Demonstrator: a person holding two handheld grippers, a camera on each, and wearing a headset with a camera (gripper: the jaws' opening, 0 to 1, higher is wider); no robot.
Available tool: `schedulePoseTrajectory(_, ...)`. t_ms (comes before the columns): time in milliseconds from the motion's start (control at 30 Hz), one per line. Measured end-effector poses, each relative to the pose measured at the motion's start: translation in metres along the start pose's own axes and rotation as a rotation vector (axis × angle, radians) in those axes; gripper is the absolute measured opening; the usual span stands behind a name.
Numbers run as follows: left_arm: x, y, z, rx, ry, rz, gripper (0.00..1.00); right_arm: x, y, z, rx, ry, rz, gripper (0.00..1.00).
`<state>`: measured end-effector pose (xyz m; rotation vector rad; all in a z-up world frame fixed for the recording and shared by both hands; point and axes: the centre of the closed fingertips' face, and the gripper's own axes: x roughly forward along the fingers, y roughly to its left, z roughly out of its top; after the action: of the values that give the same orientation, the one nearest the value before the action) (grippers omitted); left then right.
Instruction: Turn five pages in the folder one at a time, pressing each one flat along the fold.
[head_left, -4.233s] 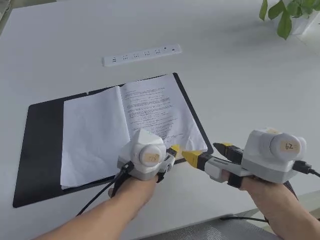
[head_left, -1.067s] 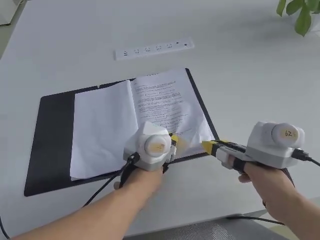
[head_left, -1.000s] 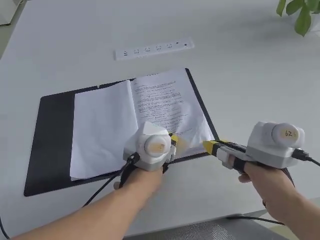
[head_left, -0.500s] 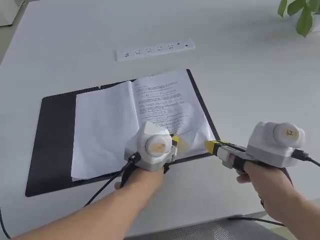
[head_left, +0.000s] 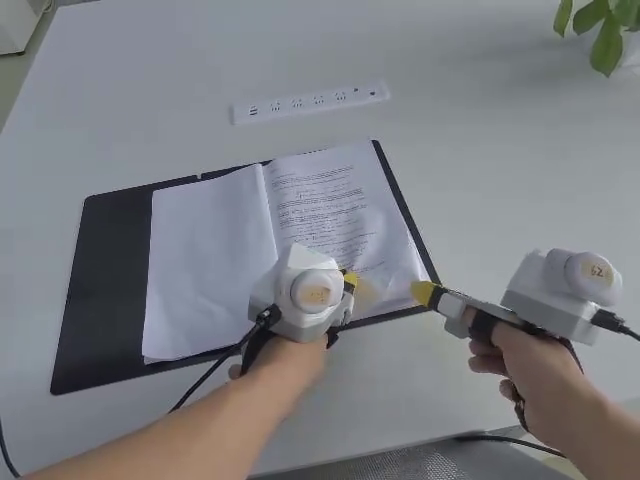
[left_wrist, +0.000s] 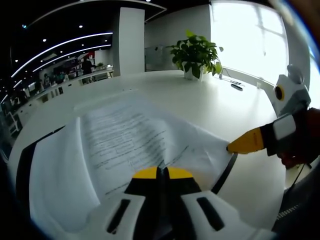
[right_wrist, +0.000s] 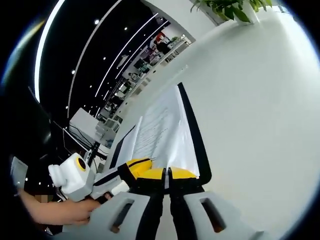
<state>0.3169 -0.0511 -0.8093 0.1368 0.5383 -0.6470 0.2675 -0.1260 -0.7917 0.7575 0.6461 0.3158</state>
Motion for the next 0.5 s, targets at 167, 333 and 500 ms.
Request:
schedulePoseTrajectory(167, -0.0001, 0.0000, 0.0001, -0.010, 0.002, 0.000, 0.03, -0.0009, 0.0024, -0.0008, 0.125, -0.013, 0.027, 0.00)
schedulePoseTrajectory(333, 0.0004, -0.0001, 0.0004, -0.027, 0.002, -0.001, 0.03, -0.0020, 0.0042, 0.0019, 0.161, -0.031, 0.039, 0.00)
schedulePoseTrajectory(500, -0.0011, 0.0036, 0.0021, -0.076, 0.009, 0.001, 0.00, -0.0051, 0.0074, 0.0055, 0.168, -0.052, 0.044, 0.00)
